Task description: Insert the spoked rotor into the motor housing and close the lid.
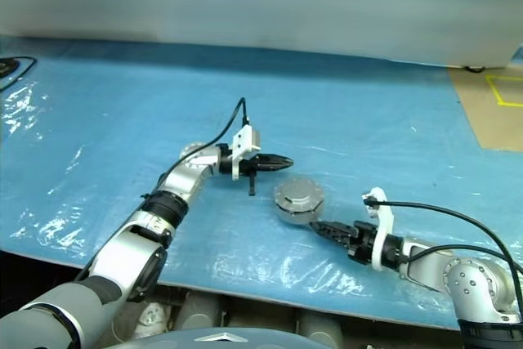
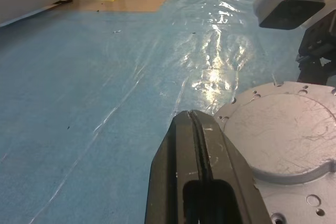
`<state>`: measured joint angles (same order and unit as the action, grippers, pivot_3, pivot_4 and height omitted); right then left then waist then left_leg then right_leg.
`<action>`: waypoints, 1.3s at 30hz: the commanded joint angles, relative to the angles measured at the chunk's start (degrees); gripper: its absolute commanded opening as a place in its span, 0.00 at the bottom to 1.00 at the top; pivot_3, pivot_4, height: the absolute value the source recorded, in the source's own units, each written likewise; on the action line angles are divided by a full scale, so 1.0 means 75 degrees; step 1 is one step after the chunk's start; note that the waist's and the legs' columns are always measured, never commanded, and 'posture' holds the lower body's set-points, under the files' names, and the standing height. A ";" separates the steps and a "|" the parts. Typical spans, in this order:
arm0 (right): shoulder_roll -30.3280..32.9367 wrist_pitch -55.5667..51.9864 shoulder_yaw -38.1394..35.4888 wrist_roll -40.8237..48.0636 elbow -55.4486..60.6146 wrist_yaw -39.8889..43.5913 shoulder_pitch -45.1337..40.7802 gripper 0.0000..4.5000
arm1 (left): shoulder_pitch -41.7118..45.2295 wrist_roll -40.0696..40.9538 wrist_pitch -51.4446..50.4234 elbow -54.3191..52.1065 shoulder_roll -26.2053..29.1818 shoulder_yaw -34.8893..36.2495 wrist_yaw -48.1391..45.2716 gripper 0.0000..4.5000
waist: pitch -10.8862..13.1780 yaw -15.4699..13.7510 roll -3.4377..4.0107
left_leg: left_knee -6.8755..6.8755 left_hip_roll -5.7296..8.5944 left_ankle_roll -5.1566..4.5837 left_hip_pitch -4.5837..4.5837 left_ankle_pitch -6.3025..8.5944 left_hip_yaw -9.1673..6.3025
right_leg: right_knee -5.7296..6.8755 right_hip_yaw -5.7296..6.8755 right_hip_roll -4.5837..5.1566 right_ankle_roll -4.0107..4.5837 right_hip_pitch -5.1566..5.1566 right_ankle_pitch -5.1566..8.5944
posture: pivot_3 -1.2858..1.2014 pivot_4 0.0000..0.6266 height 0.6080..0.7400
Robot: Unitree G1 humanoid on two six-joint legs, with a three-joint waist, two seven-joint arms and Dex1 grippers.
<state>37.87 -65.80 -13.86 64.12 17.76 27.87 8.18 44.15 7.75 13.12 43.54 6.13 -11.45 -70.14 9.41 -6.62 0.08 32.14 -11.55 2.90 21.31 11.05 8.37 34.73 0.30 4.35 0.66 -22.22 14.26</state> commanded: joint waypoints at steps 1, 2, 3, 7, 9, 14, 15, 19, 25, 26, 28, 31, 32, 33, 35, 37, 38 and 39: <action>0.0445 0.0035 -0.0073 -0.0541 -0.0185 0.0226 0.0399 0.57 | -0.0040 0.0165 -0.0090 -0.0384 -0.0047 0.0027 -0.0128 0.00 | 0.0000 -0.0071 0.0000 | 0.0001 0.0000 0.0000 -0.0007 0.0000 0.0001 | -0.0001 -0.0002 0.0001 0.0000 0.0006 0.0000 | 0.52 0.24 1.00; 0.0557 0.0037 -0.0116 -0.0568 -0.0188 0.0320 0.0482 0.57 | -0.0051 0.0163 -0.0099 -0.0405 -0.0057 0.0028 -0.0130 0.00 | 0.0000 -0.0086 -0.0001 | 0.0001 0.0000 -0.0001 -0.0014 0.0000 0.0001 | -0.0001 -0.0002 0.0002 0.0001 0.0013 0.0001 | 0.52 0.24 1.00; 0.0654 0.0049 -0.0158 -0.0591 -0.0201 0.0410 0.0554 0.57 | -0.0060 0.0158 -0.0107 -0.0425 -0.0067 0.0027 -0.0130 0.00 | 0.0000 -0.0100 -0.0001 | 0.0001 -0.0001 -0.0001 -0.0020 0.0001 0.0001 | -0.0003 -0.0001 0.0002 0.0002 0.0019 0.0002 | 0.52 0.24 1.00; 0.0947 0.0065 -0.0394 -0.0596 -0.0283 0.0678 0.0771 0.57 | -0.0093 0.0155 -0.0095 -0.0494 -0.0107 0.0020 -0.0133 0.00 | 0.0000 -0.0122 -0.0002 | 0.0005 0.0001 -0.0003 -0.0022 0.0001 0.0001 | -0.0006 -0.0001 0.0008 0.0002 0.0026 0.0002 | 0.52 0.24 1.00; 0.0938 0.0007 -0.0597 -0.0412 -0.0297 0.0681 0.0789 0.57 | -0.0118 0.0169 -0.0082 -0.0551 -0.0132 0.0018 -0.0137 0.00 | 0.0000 -0.0121 -0.0002 | 0.0006 0.0000 -0.0004 -0.0023 0.0000 0.0001 | -0.0005 0.0000 0.0007 0.0002 0.0026 0.0002 | 0.52 0.24 1.00; 0.0531 -0.0300 -0.1283 0.0631 -0.0111 0.0458 0.0713 0.57 | -0.0246 0.0455 -0.0389 -0.1004 -0.0243 0.0008 -0.0408 0.00 | 0.0001 -0.0109 -0.0002 | 0.0006 -0.0002 -0.0005 -0.0019 0.0000 0.0001 | -0.0004 0.0000 0.0006 0.0010 0.0020 0.0007 | 0.52 0.24 1.00; 0.0444 -0.0352 -0.1374 0.0807 -0.0053 0.0350 0.0700 0.60 | -0.0299 0.0543 -0.0556 -0.1167 -0.0227 -0.0029 -0.0552 0.00 | 0.0001 -0.0102 -0.0001 | 0.0005 -0.0002 -0.0005 -0.0016 0.0000 0.0001 | -0.0004 0.0000 0.0006 0.0012 0.0016 0.0008 | 0.52 0.24 1.00; 0.0081 -0.0388 -0.1634 0.1443 0.0197 -0.0250 0.0616 0.82 | -0.0516 0.0713 -0.1226 -0.1782 0.0032 -0.0261 -0.1175 0.00 | 0.0000 -0.0064 0.0002 | 0.0000 -0.0004 -0.0005 -0.0012 0.0000 0.0005 | -0.0001 -0.0004 0.0002 0.0020 0.0003 0.0012 | 0.52 0.24 1.00; -0.0394 -0.0233 -0.1754 0.2689 0.0452 -0.1643 0.0592 0.99 | -0.0638 0.0437 -0.1760 -0.2247 0.0527 -0.0726 -0.1593 0.00 | 0.0000 -0.0067 0.0015 | -0.0002 -0.0011 -0.0005 -0.0013 0.0000 0.0008 | 0.0002 -0.0007 -0.0003 0.0034 -0.0001 0.0020 | 0.52 0.24 1.00; -0.0411 -0.0193 -0.1735 0.2803 0.0490 -0.1847 0.0615 0.99 | -0.0625 0.0296 -0.1653 -0.2200 0.0581 -0.0806 -0.1526 0.00 | 0.0000 -0.0069 0.0015 | -0.0003 -0.0012 -0.0005 -0.0013 0.0000 0.0008 | 0.0000 -0.0009 -0.0002 0.0034 -0.0001 0.0020 | 0.52 0.24 1.00; -0.0454 -0.0050 -0.1717 0.3040 0.0485 -0.2215 0.0656 0.99 | -0.0582 0.0096 -0.1427 -0.2091 0.0628 -0.0910 -0.1415 0.00 | 0.0001 -0.0089 0.0015 | -0.0002 -0.0011 -0.0004 -0.0011 0.0000 0.0009 | -0.0002 -0.0008 0.0000 0.0033 0.0000 0.0020 | 0.52 0.24 1.00; -0.0432 0.0150 -0.1690 0.3307 0.0483 -0.2572 0.0713 0.99 | -0.0543 0.0003 -0.1317 -0.1998 0.0570 -0.0960 -0.1266 0.00 | 0.0001 -0.0089 0.0015 | -0.0003 -0.0008 -0.0003 -0.0004 0.0000 0.0008 | -0.0004 -0.0005 0.0000 0.0027 -0.0002 0.0017 | 0.52 0.24 1.00; -0.0418 0.0204 -0.1666 0.3367 0.0492 -0.2659 0.0721 0.99 | -0.0535 -0.0066 -0.1264 -0.1953 0.0552 -0.0997 -0.1208 0.00 | 0.0001 -0.0084 0.0015 | -0.0002 -0.0008 -0.0003 -0.0004 0.0000 0.0008 | -0.0004 -0.0003 -0.0001 0.0017 -0.0002 0.0011 | 0.52 0.24 1.00; -0.0391 0.0251 -0.1623 0.3345 0.0503 -0.2727 0.0710 0.99 | -0.0534 -0.0129 -0.1192 -0.1900 0.0526 -0.1032 -0.1169 0.00 | 0.0001 -0.0079 0.0015 | -0.0002 -0.0008 -0.0003 -0.0004 0.0000 0.0008 | -0.0004 -0.0003 -0.0001 0.0007 -0.0003 0.0005 | 0.52 0.24 1.00; -0.0394 0.0360 -0.1555 0.3371 0.0506 -0.2847 0.0702 0.99 | -0.0547 -0.0226 -0.1064 -0.1824 0.0482 -0.1075 -0.1058 0.00 | 0.0001 -0.0073 0.0015 | -0.0002 -0.0009 -0.0002 -0.0004 0.0001 0.0008 | -0.0003 -0.0003 -0.0003 0.0006 -0.0004 0.0005 | 0.52 0.24 1.00; -0.0384 0.0439 -0.1482 0.3289 0.0499 -0.2884 0.0697 0.99 | -0.0570 -0.0414 -0.0884 -0.1706 0.0478 -0.1169 -0.0928 0.00 | 0.0001 -0.0066 0.0015 | -0.0003 -0.0008 -0.0002 -0.0003 0.0001 0.0008 | -0.0003 -0.0004 -0.0003 0.0004 -0.0005 0.0004 | 0.52 0.24 1.00; -0.0387 0.0470 -0.1451 0.3260 0.0497 -0.2897 0.0695 0.99 | -0.0586 -0.0511 -0.0788 -0.1648 0.0500 -0.1233 -0.0890 0.00 | 0.0001 -0.0068 0.0015 | -0.0003 -0.0008 -0.0002 -0.0001 0.0001 0.0008 | -0.0003 -0.0004 -0.0003 0.0004 -0.0005 0.0004 | 0.52 0.24 1.00; -0.0388 0.0501 -0.1420 0.3245 0.0504 -0.2908 0.0695 0.99 | -0.0603 -0.0595 -0.0726 -0.1596 0.0526 -0.1287 -0.0866 0.00 | 0.0000 -0.0070 0.0016 | -0.0002 -0.0009 -0.0002 -0.0001 0.0001 0.0008 | -0.0004 -0.0003 -0.0003 0.0003 -0.0005 0.0003 | 0.52 0.24 1.00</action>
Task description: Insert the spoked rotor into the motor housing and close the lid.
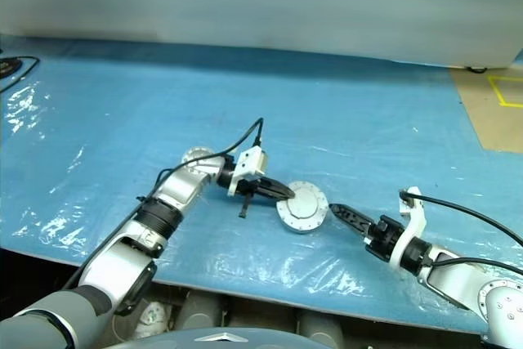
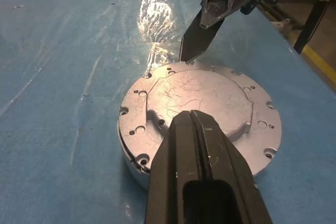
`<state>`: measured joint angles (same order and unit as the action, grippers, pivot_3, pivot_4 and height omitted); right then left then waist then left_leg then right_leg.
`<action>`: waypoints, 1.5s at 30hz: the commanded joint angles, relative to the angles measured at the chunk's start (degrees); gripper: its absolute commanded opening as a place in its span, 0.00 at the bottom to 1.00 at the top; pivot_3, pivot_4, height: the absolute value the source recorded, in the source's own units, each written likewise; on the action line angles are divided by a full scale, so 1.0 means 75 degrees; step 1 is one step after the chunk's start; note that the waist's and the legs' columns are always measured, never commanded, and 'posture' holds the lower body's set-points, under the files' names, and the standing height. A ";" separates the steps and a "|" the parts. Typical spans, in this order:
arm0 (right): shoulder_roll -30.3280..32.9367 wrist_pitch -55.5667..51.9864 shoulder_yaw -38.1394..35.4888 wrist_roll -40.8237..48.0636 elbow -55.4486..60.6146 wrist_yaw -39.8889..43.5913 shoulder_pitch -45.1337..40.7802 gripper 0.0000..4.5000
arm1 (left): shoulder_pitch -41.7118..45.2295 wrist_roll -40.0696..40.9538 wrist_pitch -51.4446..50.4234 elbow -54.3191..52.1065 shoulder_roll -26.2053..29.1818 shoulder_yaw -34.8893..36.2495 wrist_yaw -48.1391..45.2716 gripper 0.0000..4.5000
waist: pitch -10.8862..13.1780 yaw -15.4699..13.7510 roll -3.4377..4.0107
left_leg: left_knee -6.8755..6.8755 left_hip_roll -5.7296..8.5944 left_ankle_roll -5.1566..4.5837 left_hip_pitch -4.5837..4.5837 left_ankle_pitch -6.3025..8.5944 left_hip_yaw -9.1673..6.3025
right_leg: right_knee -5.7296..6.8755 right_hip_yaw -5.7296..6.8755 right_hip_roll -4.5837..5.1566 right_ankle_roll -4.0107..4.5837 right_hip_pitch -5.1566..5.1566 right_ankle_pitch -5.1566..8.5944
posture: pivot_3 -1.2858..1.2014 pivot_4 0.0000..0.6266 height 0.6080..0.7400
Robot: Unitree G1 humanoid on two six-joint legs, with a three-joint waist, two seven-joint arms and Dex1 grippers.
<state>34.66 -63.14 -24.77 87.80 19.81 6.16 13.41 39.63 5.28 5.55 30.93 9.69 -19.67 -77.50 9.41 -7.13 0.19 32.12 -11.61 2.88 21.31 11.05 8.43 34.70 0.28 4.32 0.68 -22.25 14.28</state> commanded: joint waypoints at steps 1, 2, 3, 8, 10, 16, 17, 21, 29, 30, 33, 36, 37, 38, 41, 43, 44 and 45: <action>0.0042 0.0180 0.0063 0.0091 0.0242 -0.0025 0.0002 0.99 | -0.0008 -0.0328 0.0333 0.0126 0.0078 -0.0230 0.0143 0.00 | -0.0001 -0.0003 0.0001 | 0.0000 0.0001 0.0000 -0.0001 0.0000 0.0000 | 0.0000 0.0000 0.0000 -0.0001 0.0001 0.0000 | 0.52 0.24 1.00; 0.0044 0.0212 0.0090 0.0093 0.0258 -0.0032 0.0008 0.99 | -0.0002 -0.0398 0.0414 0.0182 0.0098 -0.0254 0.0208 0.00 | -0.0001 -0.0004 0.0001 | 0.0000 0.0002 0.0000 -0.0001 0.0000 0.0000 | 0.0000 -0.0001 0.0001 -0.0001 0.0001 0.0000 | 0.52 0.24 1.00; 0.0049 0.0241 0.0113 0.0086 0.0268 -0.0035 0.0015 0.99 | 0.0012 -0.0455 0.0490 0.0237 0.0110 -0.0268 0.0277 0.00 | -0.0001 -0.0007 0.0001 | 0.0001 0.0002 0.0000 -0.0001 0.0000 0.0000 | 0.0000 -0.0001 0.0001 -0.0002 0.0002 -0.0001 | 0.52 0.24 1.00; 0.0100 0.0345 0.0200 -0.0031 0.0347 0.0090 0.0025 0.99 | 0.0191 -0.0656 0.0789 0.0564 0.0138 -0.0314 0.0486 0.00 | -0.0001 -0.0016 0.0001 | 0.0007 0.0004 0.0000 -0.0005 0.0000 -0.0002 | 0.0000 -0.0002 0.0002 -0.0004 0.0009 0.0000 | 0.52 0.24 1.00; 0.0247 0.0371 0.0182 -0.0176 0.0466 0.0279 0.0010 0.99 | 0.0255 -0.0599 0.0801 0.0675 0.0113 -0.0236 0.0530 0.00 | -0.0002 -0.0014 0.0002 | 0.0008 0.0004 0.0000 -0.0008 0.0000 -0.0001 | 0.0000 -0.0002 0.0002 -0.0005 0.0011 0.0000 | 0.52 0.24 1.00; 0.1138 0.0945 -0.0034 -0.1655 0.0665 0.1149 -0.0363 0.99 | 0.0367 -0.0035 0.0519 0.0621 -0.0036 0.0136 0.0395 0.00 | -0.0001 -0.0013 0.0001 | 0.0014 0.0006 0.0001 0.0002 -0.0001 -0.0003 | 0.0000 -0.0004 0.0002 -0.0008 0.0005 0.0000 | 0.52 0.24 1.00; 0.1236 0.1077 -0.0052 -0.1907 0.0677 0.1292 -0.0444 0.99 | 0.0382 0.0033 0.0475 0.0604 -0.0049 0.0182 0.0377 0.00 | -0.0001 -0.0011 0.0001 | 0.0014 0.0008 0.0001 0.0005 -0.0001 -0.0003 | 0.0001 -0.0005 0.0002 -0.0009 0.0001 -0.0001 | 0.52 0.24 1.00; 0.1614 0.1702 0.0207 -0.2962 0.1230 0.1764 -0.1075 0.78 | 0.0444 0.0692 0.0103 0.0404 -0.0041 0.0680 0.0156 0.00 | -0.0001 0.0005 0.0002 | 0.0014 0.0005 0.0001 0.0022 -0.0001 -0.0003 | 0.0013 -0.0006 -0.0002 -0.0008 -0.0021 -0.0001 | 0.52 0.24 1.00; 0.1649 0.2153 0.2516 -0.5036 0.2609 0.2211 -0.1631 0.32 | 0.0331 0.1083 -0.0261 0.0211 0.0184 0.1132 0.0126 0.00 | -0.0001 -0.0008 0.0001 | 0.0011 0.0001 0.0000 0.0037 -0.0001 -0.0011 | 0.0012 0.0012 -0.0006 -0.0008 -0.0025 -0.0002 | 0.52 0.24 1.00; 0.1551 0.2215 0.2724 -0.5207 0.2689 0.2215 -0.1694 0.32 | 0.0281 0.1081 -0.0266 0.0178 0.0223 0.1129 0.0126 0.00 | -0.0001 0.0000 0.0001 | 0.0012 0.0001 0.0000 0.0038 -0.0001 -0.0011 | 0.0012 0.0012 -0.0005 -0.0008 -0.0025 -0.0002 | 0.52 0.24 1.00; 0.1449 0.2367 0.3202 -0.5751 0.2764 0.2322 -0.1814 0.32 | 0.0164 0.1063 -0.0298 0.0086 0.0279 0.1127 0.0135 0.00 | -0.0001 -0.0002 0.0001 | 0.0014 0.0001 0.0001 0.0035 -0.0001 -0.0012 | 0.0016 0.0012 -0.0003 -0.0010 -0.0023 -0.0003 | 0.52 0.24 1.00; 0.1481 0.2481 0.3681 -0.6386 0.2674 0.2463 -0.1861 0.25 | 0.0097 0.1049 -0.0350 -0.0009 0.0273 0.1127 0.0170 0.00 | -0.0001 0.0004 0.0000 | 0.0016 0.0001 0.0001 0.0033 -0.0001 -0.0012 | 0.0017 0.0010 -0.0003 -0.0013 -0.0022 -0.0005 | 0.52 0.24 1.00; 0.1553 0.2528 0.3907 -0.6691 0.2593 0.2531 -0.1842 0.20 | 0.0084 0.1040 -0.0354 -0.0029 0.0265 0.1121 0.0184 0.00 | -0.0001 0.0003 0.0000 | 0.0016 0.0001 0.0001 0.0033 -0.0001 -0.0012 | 0.0018 0.0009 -0.0003 -0.0013 -0.0022 -0.0005 | 0.52 0.24 1.00; 0.1615 0.2579 0.4106 -0.6980 0.2511 0.2593 -0.1812 0.12 | 0.0077 0.1035 -0.0358 -0.0046 0.0256 0.1118 0.0199 0.00 | -0.0001 0.0004 0.0000 | 0.0017 0.0000 0.0001 0.0033 -0.0001 -0.0012 | 0.0018 0.0009 -0.0004 -0.0013 -0.0022 -0.0005 | 0.52 0.24 1.00; 0.1733 0.2801 0.4570 -0.7740 0.2240 0.2767 -0.1666 0.00 | 0.0089 0.1029 -0.0371 -0.0066 0.0237 0.1114 0.0234 0.00 | -0.0002 0.0008 0.0000 | 0.0016 0.0001 0.0002 0.0032 -0.0001 -0.0012 | 0.0018 0.0007 -0.0003 -0.0013 -0.0022 -0.0005 | 0.52 0.24 1.00; 0.1615 0.2910 0.4679 -0.7941 0.2141 0.2837 -0.1629 0.00 | 0.0092 0.1007 -0.0356 -0.0077 0.0242 0.1108 0.0254 0.00 | -0.0002 0.0009 -0.0002 | 0.0016 0.0000 0.0002 0.0022 -0.0001 -0.0012 | 0.0019 0.0006 -0.0005 -0.0013 -0.0014 -0.0005 | 0.52 0.24 1.00; 0.1527 0.2932 0.4690 -0.7974 0.2116 0.2853 -0.1637 0.00 | 0.0096 0.1000 -0.0346 -0.0069 0.0244 0.1110 0.0260 0.00 | -0.0002 0.0009 -0.0002 | 0.0016 0.0000 0.0002 0.0016 -0.0001 -0.0011 | 0.0019 0.0005 -0.0005 -0.0013 -0.0010 -0.0005 | 0.52 0.24 1.00; 0.1450 0.2948 0.4684 -0.7994 0.2100 0.2871 -0.1639 0.00 | 0.0102 0.0999 -0.0351 -0.0068 0.0243 0.1113 0.0265 0.00 | -0.0003 0.0010 -0.0003 | 0.0016 0.0000 0.0002 0.0011 0.0000 -0.0011 | 0.0021 0.0002 -0.0005 -0.0013 -0.0007 -0.0005 | 0.52 0.24 1.00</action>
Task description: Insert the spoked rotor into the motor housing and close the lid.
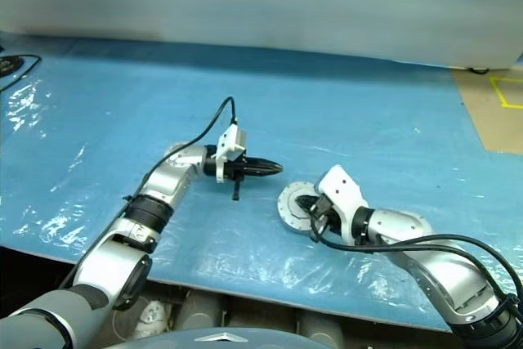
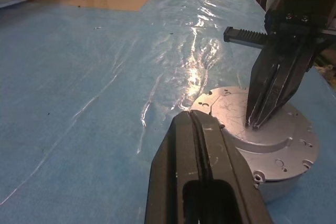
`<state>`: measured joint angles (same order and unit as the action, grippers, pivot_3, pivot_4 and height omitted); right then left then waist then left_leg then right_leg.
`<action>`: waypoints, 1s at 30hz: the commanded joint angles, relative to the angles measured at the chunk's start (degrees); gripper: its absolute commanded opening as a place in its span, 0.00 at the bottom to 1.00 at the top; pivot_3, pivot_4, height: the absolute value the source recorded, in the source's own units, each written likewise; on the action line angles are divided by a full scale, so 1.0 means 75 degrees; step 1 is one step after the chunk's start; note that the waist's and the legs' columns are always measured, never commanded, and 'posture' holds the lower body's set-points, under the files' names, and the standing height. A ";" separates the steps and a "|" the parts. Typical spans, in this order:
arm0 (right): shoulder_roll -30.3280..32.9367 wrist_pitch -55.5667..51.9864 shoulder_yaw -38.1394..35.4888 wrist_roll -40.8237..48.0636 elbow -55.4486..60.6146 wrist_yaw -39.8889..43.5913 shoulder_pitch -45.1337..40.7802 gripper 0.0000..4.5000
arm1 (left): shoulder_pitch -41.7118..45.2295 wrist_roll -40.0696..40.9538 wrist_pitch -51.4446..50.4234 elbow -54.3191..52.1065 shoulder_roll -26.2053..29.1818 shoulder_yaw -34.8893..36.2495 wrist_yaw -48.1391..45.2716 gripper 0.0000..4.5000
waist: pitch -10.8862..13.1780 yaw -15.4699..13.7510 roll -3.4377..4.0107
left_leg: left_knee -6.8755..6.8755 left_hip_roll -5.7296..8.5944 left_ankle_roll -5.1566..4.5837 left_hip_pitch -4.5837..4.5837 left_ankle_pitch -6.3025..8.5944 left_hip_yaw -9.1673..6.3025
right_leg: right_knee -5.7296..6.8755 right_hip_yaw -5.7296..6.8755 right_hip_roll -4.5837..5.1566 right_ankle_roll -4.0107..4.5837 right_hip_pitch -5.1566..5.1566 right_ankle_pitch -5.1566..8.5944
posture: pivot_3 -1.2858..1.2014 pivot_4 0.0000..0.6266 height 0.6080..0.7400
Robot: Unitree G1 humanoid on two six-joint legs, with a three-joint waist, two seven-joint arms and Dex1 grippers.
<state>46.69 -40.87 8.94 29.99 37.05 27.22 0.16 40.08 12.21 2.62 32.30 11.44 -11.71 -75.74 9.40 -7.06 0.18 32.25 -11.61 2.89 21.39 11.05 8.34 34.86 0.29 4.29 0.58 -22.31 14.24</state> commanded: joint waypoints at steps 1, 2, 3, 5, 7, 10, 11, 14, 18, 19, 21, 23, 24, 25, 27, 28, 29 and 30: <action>-0.0266 -0.0005 0.0150 -0.0274 -0.0209 0.0065 0.0122 0.00 | 0.0048 0.0070 0.0041 -0.0243 0.0010 0.0052 0.0034 0.00 | 0.0000 0.0001 -0.0001 | 0.0000 0.0000 0.0000 -0.0010 0.0000 0.0000 | 0.0001 -0.0001 0.0000 0.0000 0.0009 0.0000 | 0.52 0.24 1.00; -0.0382 -0.0004 0.0088 -0.0232 -0.0217 0.0069 0.0110 0.00 | 0.0056 0.0060 0.0049 -0.0229 0.0010 0.0048 0.0037 0.00 | 0.0000 0.0002 -0.0001 | 0.0000 0.0000 0.0000 -0.0017 0.0000 0.0001 | 0.0000 -0.0003 0.0000 0.0000 0.0013 0.0000 | 0.52 0.24 1.00; -0.0506 -0.0022 -0.0006 -0.0150 -0.0216 0.0071 0.0104 0.00 | 0.0058 0.0049 0.0055 -0.0222 0.0006 0.0039 0.0042 0.00 | 0.0000 0.0003 -0.0001 | 0.0000 0.0000 0.0000 -0.0022 0.0000 0.0003 | 0.0001 -0.0006 0.0000 0.0000 0.0015 0.0000 | 0.52 0.24 1.00; -0.0770 -0.0053 -0.0268 0.0087 -0.0205 0.0086 0.0090 0.00 | 0.0054 0.0018 0.0082 -0.0214 -0.0013 0.0008 0.0051 0.00 | 0.0000 0.0009 -0.0001 | 0.0001 0.0000 -0.0001 -0.0024 0.0000 0.0004 | 0.0001 -0.0011 0.0000 0.0000 0.0016 0.0000 | 0.52 0.24 1.00; -0.0952 -0.0150 -0.0557 0.0317 -0.0154 0.0132 0.0094 0.00 | 0.0053 0.0017 0.0079 -0.0231 -0.0038 -0.0006 0.0054 0.00 | 0.0000 0.0011 -0.0001 | 0.0003 0.0001 -0.0001 -0.0022 0.0000 0.0005 | 0.0001 -0.0013 0.0000 0.0001 0.0015 0.0000 | 0.52 0.24 1.00; -0.0943 -0.0155 -0.0819 0.0329 -0.0109 0.0233 0.0127 0.04 | 0.0068 0.0026 0.0080 -0.0218 -0.0050 -0.0001 0.0047 0.00 | 0.0000 0.0010 -0.0001 | 0.0003 0.0001 -0.0001 -0.0020 0.0000 0.0006 | 0.0001 -0.0014 0.0000 0.0002 0.0013 0.0000 | 0.52 0.24 1.00; -0.0935 -0.0127 -0.0870 0.0310 -0.0100 0.0271 0.0136 0.09 | 0.0076 0.0027 0.0087 -0.0202 -0.0051 0.0003 0.0041 0.00 | 0.0000 0.0010 -0.0001 | 0.0002 0.0001 -0.0001 -0.0019 0.0000 0.0006 | 0.0001 -0.0013 0.0000 0.0002 0.0012 0.0000 | 0.52 0.24 1.00; -0.0939 -0.0073 -0.0939 0.0241 -0.0047 0.0375 0.0170 0.28 | 0.0056 0.0075 0.0104 -0.0173 -0.0050 0.0032 -0.0025 0.00 | 0.0000 0.0010 -0.0001 | 0.0000 0.0000 -0.0001 -0.0019 0.0000 0.0006 | 0.0001 -0.0012 -0.0001 0.0002 0.0011 0.0000 | 0.52 0.24 1.00; -0.0944 0.0141 -0.0793 -0.0043 0.0037 0.0456 0.0270 0.58 | -0.0133 0.0166 0.0068 -0.0154 0.0000 0.0067 -0.0174 0.00 | 0.0000 0.0009 -0.0001 | -0.0001 0.0000 -0.0001 -0.0019 0.0000 0.0006 | 0.0001 -0.0012 -0.0002 0.0002 0.0011 0.0000 | 0.52 0.24 1.00; -0.0939 0.0224 -0.0714 -0.0135 0.0063 0.0493 0.0309 0.58 | -0.0195 0.0117 0.0119 -0.0128 0.0036 0.0039 -0.0188 0.00 | 0.0000 0.0010 -0.0001 | -0.0001 0.0000 -0.0001 -0.0019 0.0000 0.0006 | 0.0001 -0.0012 -0.0002 0.0002 0.0011 0.0000 | 0.52 0.24 1.00; -0.0959 0.0329 -0.0630 -0.0255 0.0086 0.0536 0.0357 0.58 | -0.0273 0.0071 0.0143 -0.0123 0.0067 0.0013 -0.0197 0.00 | 0.0000 0.0015 0.0000 | -0.0002 0.0000 -0.0001 -0.0019 0.0000 0.0006 | 0.0001 -0.0012 -0.0002 0.0002 0.0011 0.0000 | 0.52 0.24 1.00; -0.0928 0.0495 -0.0519 -0.0451 0.0064 0.0617 0.0420 0.58 | -0.0336 0.0052 0.0114 -0.0157 0.0066 0.0004 -0.0175 0.00 | 0.0000 0.0017 -0.0001 | -0.0002 -0.0001 -0.0001 -0.0019 0.0000 0.0006 | 0.0001 -0.0012 -0.0002 0.0002 0.0010 0.0000 | 0.52 0.24 1.00; -0.0903 0.0577 -0.0478 -0.0552 0.0043 0.0663 0.0456 0.58 | -0.0354 0.0040 0.0109 -0.0168 0.0064 -0.0001 -0.0162 0.00 | 0.0000 0.0017 -0.0001 | -0.0001 -0.0001 -0.0001 -0.0019 0.0000 0.0006 | 0.0002 -0.0011 -0.0002 0.0002 0.0010 0.0000 | 0.52 0.24 1.00; -0.0861 0.0685 -0.0423 -0.0686 0.0005 0.0719 0.0501 0.58 | -0.0363 0.0031 0.0102 -0.0177 0.0063 -0.0003 -0.0151 0.00 | 0.0000 0.0017 -0.0001 | 0.0000 -0.0001 -0.0001 -0.0019 0.0000 0.0006 | 0.0002 -0.0012 -0.0002 0.0002 0.0010 0.0000 | 0.52 0.24 1.00; -0.0771 0.1020 -0.0266 -0.1062 -0.0124 0.0831 0.0580 0.58 | -0.0376 0.0025 0.0072 -0.0203 0.0065 -0.0004 -0.0128 0.00 | 0.0000 0.0008 -0.0001 | 0.0001 0.0000 -0.0002 -0.0019 0.0000 0.0006 | 0.0002 -0.0012 0.0000 0.0002 0.0012 0.0000 | 0.52 0.24 1.00; -0.0801 0.1203 -0.0224 -0.1185 -0.0190 0.0872 0.0601 0.58 | -0.0381 0.0022 0.0060 -0.0210 0.0070 -0.0004 -0.0119 0.00 | 0.0000 0.0008 -0.0001 | 0.0001 0.0000 -0.0002 -0.0019 0.0000 0.0006 | 0.0002 -0.0013 0.0000 0.0002 0.0012 0.0000 | 0.52 0.24 1.00; -0.0902 0.1319 -0.0247 -0.1191 -0.0235 0.0886 0.0609 0.58 | -0.0387 0.0019 0.0050 -0.0218 0.0076 -0.0005 -0.0112 0.00 | 0.0000 0.0013 -0.0001 | 0.0001 0.0000 -0.0002 -0.0019 0.0000 0.0006 | 0.0001 -0.0013 0.0000 0.0002 0.0012 0.0000 | 0.52 0.24 1.00; -0.1027 0.1365 -0.0313 -0.1129 -0.0263 0.0878 0.0597 0.58 | -0.0389 0.0016 0.0047 -0.0218 0.0082 -0.0006 -0.0106 0.00 | 0.0000 0.0018 -0.0001 | 0.0001 -0.0001 -0.0002 -0.0019 0.0000 0.0007 | 0.0001 -0.0012 0.0000 0.0002 0.0011 0.0000 | 0.52 0.24 1.00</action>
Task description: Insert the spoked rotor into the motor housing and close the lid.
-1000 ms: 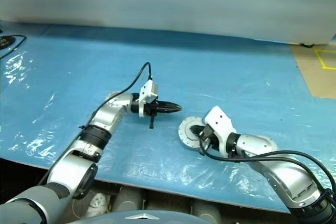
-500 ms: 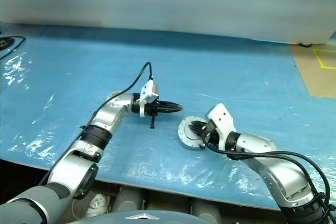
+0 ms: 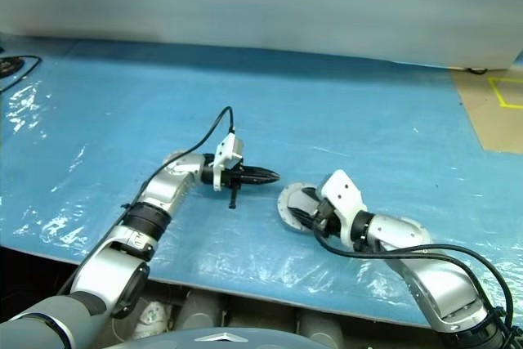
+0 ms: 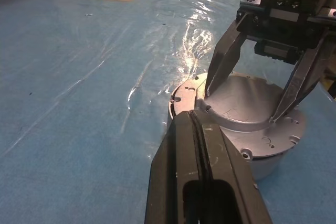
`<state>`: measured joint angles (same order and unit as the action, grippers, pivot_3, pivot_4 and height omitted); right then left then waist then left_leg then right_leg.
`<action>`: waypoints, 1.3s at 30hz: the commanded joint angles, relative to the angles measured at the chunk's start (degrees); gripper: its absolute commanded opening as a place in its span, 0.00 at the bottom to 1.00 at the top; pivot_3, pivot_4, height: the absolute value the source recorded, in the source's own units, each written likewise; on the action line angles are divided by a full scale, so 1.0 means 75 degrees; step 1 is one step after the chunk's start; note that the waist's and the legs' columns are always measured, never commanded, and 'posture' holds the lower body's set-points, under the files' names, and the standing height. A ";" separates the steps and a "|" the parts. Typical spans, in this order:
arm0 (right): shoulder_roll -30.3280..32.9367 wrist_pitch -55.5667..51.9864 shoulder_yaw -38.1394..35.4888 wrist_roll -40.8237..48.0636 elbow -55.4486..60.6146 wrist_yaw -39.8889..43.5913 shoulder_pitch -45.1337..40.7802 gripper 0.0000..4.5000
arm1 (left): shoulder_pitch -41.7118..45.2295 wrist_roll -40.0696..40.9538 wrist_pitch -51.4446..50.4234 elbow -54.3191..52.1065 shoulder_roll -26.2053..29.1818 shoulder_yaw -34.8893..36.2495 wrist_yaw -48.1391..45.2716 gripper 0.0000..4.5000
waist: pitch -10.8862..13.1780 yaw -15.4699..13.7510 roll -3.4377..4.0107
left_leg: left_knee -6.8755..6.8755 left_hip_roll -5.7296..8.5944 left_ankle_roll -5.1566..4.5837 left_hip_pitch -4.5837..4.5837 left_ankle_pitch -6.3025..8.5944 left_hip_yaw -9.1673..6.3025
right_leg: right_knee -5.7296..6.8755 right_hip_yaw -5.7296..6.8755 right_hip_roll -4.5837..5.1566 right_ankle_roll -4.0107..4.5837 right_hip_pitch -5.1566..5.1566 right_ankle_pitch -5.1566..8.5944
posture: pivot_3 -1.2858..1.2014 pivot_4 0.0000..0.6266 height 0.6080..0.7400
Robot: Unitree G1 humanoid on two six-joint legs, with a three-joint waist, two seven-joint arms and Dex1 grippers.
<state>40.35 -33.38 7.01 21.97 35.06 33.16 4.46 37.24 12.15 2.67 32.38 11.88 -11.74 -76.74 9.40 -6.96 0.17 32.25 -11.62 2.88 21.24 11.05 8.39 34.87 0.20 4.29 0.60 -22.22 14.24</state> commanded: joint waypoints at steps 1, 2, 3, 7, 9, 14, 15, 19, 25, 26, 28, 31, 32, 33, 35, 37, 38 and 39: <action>-0.0189 0.0391 -0.0057 -0.0098 -0.0029 0.0128 0.0001 0.62 | -0.0008 0.0017 0.0048 -0.0211 0.0029 0.0000 0.0037 0.00 | 0.0000 0.0007 0.0000 | 0.0000 -0.0001 0.0000 0.0000 0.0000 0.0000 | 0.0000 0.0000 -0.0001 0.0000 -0.0001 0.0000 | 0.52 0.24 1.00; -0.0125 0.0433 -0.0010 -0.0221 -0.0070 0.0197 0.0008 0.66 | -0.0013 0.0008 0.0056 -0.0207 0.0032 -0.0002 0.0051 0.00 | 0.0000 0.0007 0.0001 | 0.0000 -0.0002 0.0000 0.0001 0.0000 0.0000 | 0.0001 0.0000 -0.0002 0.0000 -0.0002 0.0000 | 0.52 0.24 1.00; -0.0085 0.0536 0.0033 -0.0357 -0.0150 0.0253 0.0035 0.72 | -0.0016 -0.0002 0.0066 -0.0198 0.0031 -0.0005 0.0062 0.00 | 0.0000 0.0009 0.0000 | 0.0000 -0.0001 0.0000 0.0001 0.0000 0.0001 | 0.0001 -0.0002 -0.0001 0.0000 -0.0003 0.0000 | 0.52 0.24 1.00; -0.0169 0.0802 0.0053 -0.0617 -0.0269 0.0309 0.0118 0.99 | -0.0057 -0.0034 0.0088 -0.0211 0.0027 -0.0020 0.0079 0.00 | 0.0000 0.0011 0.0000 | 0.0000 -0.0002 -0.0001 0.0000 0.0000 0.0001 | 0.0002 -0.0001 -0.0001 0.0000 -0.0002 0.0000 | 0.52 0.24 1.00; -0.0191 0.0859 0.0095 -0.0786 -0.0343 0.0283 0.0122 0.99 | -0.0072 -0.0038 0.0075 -0.0236 0.0034 -0.0017 0.0080 0.00 | 0.0000 0.0012 0.0000 | 0.0000 -0.0001 -0.0001 0.0001 0.0000 0.0001 | 0.0002 -0.0001 -0.0001 0.0000 -0.0002 0.0000 | 0.52 0.24 1.00; -0.0215 0.0969 0.0190 -0.1069 -0.0531 0.0337 0.0204 0.96 | -0.0091 0.0049 0.0049 -0.0305 0.0076 0.0054 0.0006 0.00 | 0.0000 0.0013 0.0000 | 0.0001 -0.0001 -0.0002 -0.0002 0.0000 0.0001 | 0.0006 -0.0002 -0.0001 0.0001 -0.0001 0.0000 | 0.52 0.24 1.00; -0.0252 0.0979 0.0188 -0.1076 -0.0551 0.0326 0.0180 0.90 | -0.0127 0.0097 0.0032 -0.0363 0.0111 0.0080 -0.0043 0.00 | 0.0000 0.0013 0.0000 | 0.0002 -0.0001 -0.0002 -0.0003 0.0000 0.0002 | 0.0006 -0.0003 -0.0001 0.0001 -0.0001 0.0000 | 0.52 0.24 1.00; -0.0353 0.0987 0.0209 -0.1157 -0.0639 0.0319 0.0070 0.69 | -0.0367 0.0273 -0.0008 -0.0628 0.0249 0.0122 -0.0254 0.00 | 0.0000 0.0033 0.0000 | 0.0001 -0.0003 -0.0002 -0.0006 0.0000 0.0003 | 0.0007 -0.0005 -0.0002 0.0001 0.0000 0.0000 | 0.52 0.24 1.00; -0.0538 0.0842 0.0226 -0.1191 -0.0610 0.0289 -0.0077 0.69 | -0.0596 0.0150 0.0112 -0.0572 0.0418 0.0052 -0.0253 0.00 | 0.0000 0.0121 0.0000 | 0.0005 -0.0005 -0.0002 -0.0005 0.0000 0.0004 | 0.0008 -0.0005 -0.0002 0.0003 -0.0001 0.0001 | 0.52 0.24 1.00; -0.0555 0.0842 0.0248 -0.1227 -0.0619 0.0288 -0.0081 0.69 | -0.0601 0.0151 0.0117 -0.0569 0.0418 0.0049 -0.0241 0.00 | 0.0000 0.0128 0.0000 | 0.0007 -0.0006 -0.0003 -0.0005 0.0000 0.0004 | 0.0007 -0.0005 -0.0002 0.0003 0.0000 0.0001 | 0.52 0.24 1.00; -0.0513 0.0861 0.0364 -0.1406 -0.0678 0.0294 -0.0033 0.69 | -0.0612 0.0152 0.0134 -0.0576 0.0415 0.0041 -0.0228 0.00 | 0.0000 0.0154 0.0000 | 0.0008 -0.0005 -0.0003 -0.0006 0.0000 0.0005 | 0.0007 -0.0007 -0.0001 0.0003 0.0001 0.0001 | 0.52 0.24 1.00; -0.0604 0.0822 0.0423 -0.1476 -0.0749 0.0230 0.0060 0.69 | -0.0599 0.0172 0.0150 -0.0572 0.0384 0.0046 -0.0225 0.00 | -0.0001 0.0186 -0.0001 | 0.0009 -0.0007 -0.0003 -0.0010 0.0000 0.0006 | 0.0007 -0.0007 -0.0003 0.0004 0.0003 0.0001 | 0.52 0.24 1.00; -0.0730 0.0676 0.0389 -0.1360 -0.0704 0.0158 0.0031 0.69 | -0.0591 0.0184 0.0163 -0.0568 0.0368 0.0046 -0.0239 0.00 | -0.0002 0.0191 -0.0003 | 0.0009 -0.0007 -0.0003 -0.0011 0.0000 0.0006 | 0.0007 -0.0008 -0.0003 0.0004 0.0004 0.0001 | 0.52 0.24 1.00; -0.0843 0.0536 0.0356 -0.1266 -0.0672 0.0091 -0.0014 0.69 | -0.0579 0.0193 0.0179 -0.0555 0.0350 0.0045 -0.0254 0.00 | -0.0003 0.0192 -0.0004 | 0.0008 -0.0007 -0.0003 -0.0013 0.0000 0.0006 | 0.0007 -0.0008 -0.0003 0.0004 0.0004 0.0001 | 0.52 0.24 1.00; -0.0906 0.0399 0.0408 -0.1309 -0.0668 0.0063 -0.0065 0.69 | -0.0572 0.0198 0.0215 -0.0528 0.0323 0.0038 -0.0280 0.00 | -0.0003 0.0216 -0.0005 | 0.0008 -0.0008 -0.0003 -0.0017 0.0000 0.0007 | 0.0008 -0.0010 -0.0004 0.0005 0.0005 0.0001 | 0.52 0.24 1.00; -0.0932 0.0355 0.0439 -0.1378 -0.0706 0.0045 -0.0024 0.69 | -0.0606 0.0178 0.0306 -0.0470 0.0309 0.0033 -0.0306 0.00 | -0.0005 0.0220 -0.0008 | 0.0008 -0.0007 -0.0003 -0.0022 0.0000 0.0013 | 0.0008 -0.0019 -0.0004 0.0006 0.0006 0.0002 | 0.52 0.24 1.00; -0.0955 0.0320 0.0434 -0.1373 -0.0721 0.0029 -0.0010 0.69 | -0.0629 0.0170 0.0372 -0.0395 0.0300 0.0041 -0.0322 0.00 | -0.0005 0.0219 -0.0008 | 0.0009 -0.0008 -0.0003 -0.0025 0.0000 0.0013 | 0.0008 -0.0018 -0.0004 0.0007 0.0007 0.0002 | 0.52 0.24 1.00; -0.0990 0.0273 0.0414 -0.1341 -0.0722 0.0003 0.0002 0.69 | -0.0656 0.0149 0.0452 -0.0320 0.0298 0.0039 -0.0339 0.00 | -0.0005 0.0218 -0.0008 | 0.0009 -0.0009 -0.0003 -0.0027 0.0000 0.0013 | 0.0008 -0.0018 -0.0005 0.0007 0.0009 0.0002 | 0.52 0.24 1.00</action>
<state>33.39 -29.47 9.45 12.05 30.26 33.57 3.55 32.66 12.60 4.55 30.00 14.09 -11.69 -78.63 9.36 -5.33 0.11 32.32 -11.69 2.86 21.00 11.05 8.50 34.94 0.05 4.25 0.66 -22.12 14.26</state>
